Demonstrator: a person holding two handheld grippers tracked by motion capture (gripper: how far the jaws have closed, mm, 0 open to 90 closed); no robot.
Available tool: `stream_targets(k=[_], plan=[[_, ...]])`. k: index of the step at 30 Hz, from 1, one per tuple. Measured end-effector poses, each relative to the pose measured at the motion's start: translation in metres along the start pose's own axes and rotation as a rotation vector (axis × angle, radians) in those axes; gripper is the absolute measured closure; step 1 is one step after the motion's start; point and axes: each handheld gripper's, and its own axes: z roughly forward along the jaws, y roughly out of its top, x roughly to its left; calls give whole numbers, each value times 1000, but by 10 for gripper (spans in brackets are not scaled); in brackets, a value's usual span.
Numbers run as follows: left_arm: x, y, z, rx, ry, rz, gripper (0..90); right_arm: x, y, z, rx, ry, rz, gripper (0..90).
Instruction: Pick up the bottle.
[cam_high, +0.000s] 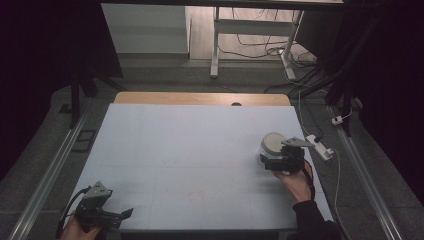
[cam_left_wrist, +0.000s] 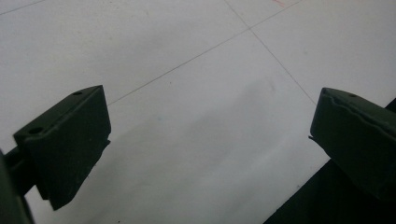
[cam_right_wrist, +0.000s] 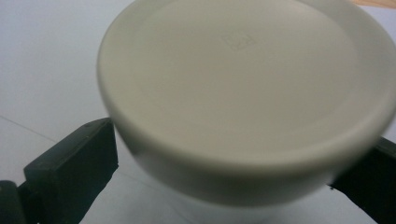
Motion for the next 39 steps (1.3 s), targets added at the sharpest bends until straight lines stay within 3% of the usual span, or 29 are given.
stream_targets(k=[12,16,31,39], plan=[[-1,0,0,5,3,3,0,0,4,12,2,-17,-6,6],[-1,0,1,8,1,6,0,-3,4,10,-9,-8,15,43],[-2,1,1,16,1,14,1,-2,3,8,-11,-17,-8,56],[-2,1,1,16,-3,17,1,0,4,5,-10,3,-12,57]])
